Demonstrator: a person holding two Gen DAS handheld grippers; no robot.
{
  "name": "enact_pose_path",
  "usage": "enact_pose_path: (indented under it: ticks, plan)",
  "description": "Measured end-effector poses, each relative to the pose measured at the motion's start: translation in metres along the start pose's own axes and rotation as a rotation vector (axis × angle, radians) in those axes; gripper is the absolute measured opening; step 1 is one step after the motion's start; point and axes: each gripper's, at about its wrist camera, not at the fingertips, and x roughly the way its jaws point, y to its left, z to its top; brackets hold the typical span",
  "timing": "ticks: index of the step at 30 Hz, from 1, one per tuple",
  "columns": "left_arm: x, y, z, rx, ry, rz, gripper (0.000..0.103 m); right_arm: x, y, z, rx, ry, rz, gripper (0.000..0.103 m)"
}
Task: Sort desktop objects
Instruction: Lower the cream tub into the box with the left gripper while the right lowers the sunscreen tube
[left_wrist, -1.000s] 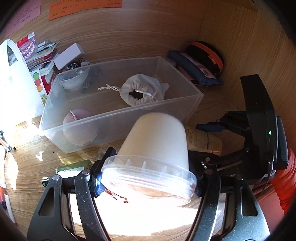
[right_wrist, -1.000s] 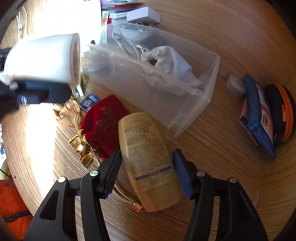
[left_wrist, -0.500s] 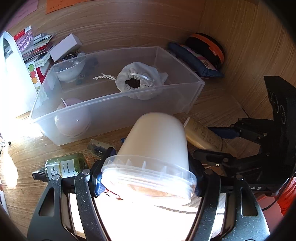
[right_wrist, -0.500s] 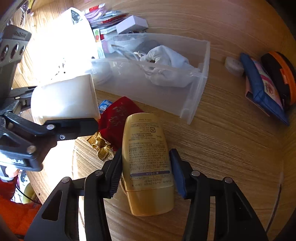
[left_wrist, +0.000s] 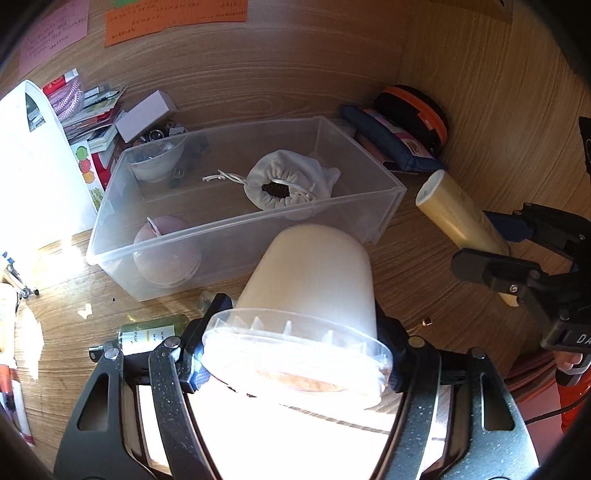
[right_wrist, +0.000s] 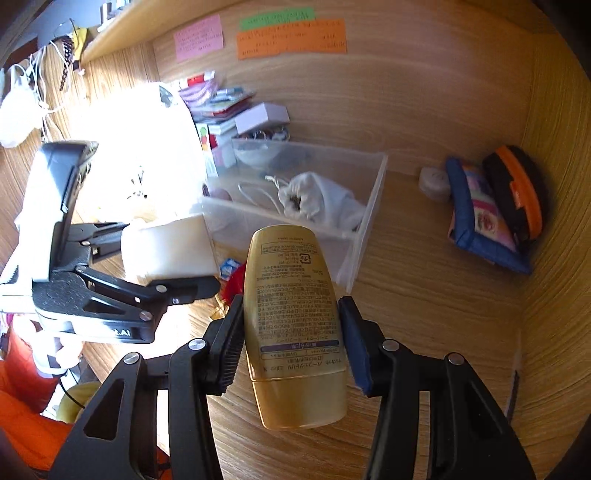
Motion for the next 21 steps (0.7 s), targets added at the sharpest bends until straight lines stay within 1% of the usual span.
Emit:
enact_pose_path:
  ticks: [3,8,14,18,21]
  plan:
    - [-0.003,0.005,0.005,-0.005,-0.007,0.011,0.069,-0.004,0.002,0.009,0.004,-0.028,0.009,0.046]
    - [-0.006,0.018,0.02,-0.013,-0.013,0.03,0.069,0.002,0.006,0.023,0.006,-0.042,0.01,0.046]
    - [-0.016,0.038,0.051,-0.024,-0.044,0.033,0.069,0.005,0.003,0.049,0.009,-0.08,0.018,0.046]
    - [-0.015,0.055,0.075,-0.038,-0.062,0.052,0.069,0.019,0.001,0.069,0.001,-0.087,0.013,0.046]
    - [-0.006,0.065,0.09,-0.044,-0.056,0.063,0.069,0.037,-0.002,0.082,0.013,-0.078,0.022,0.046]
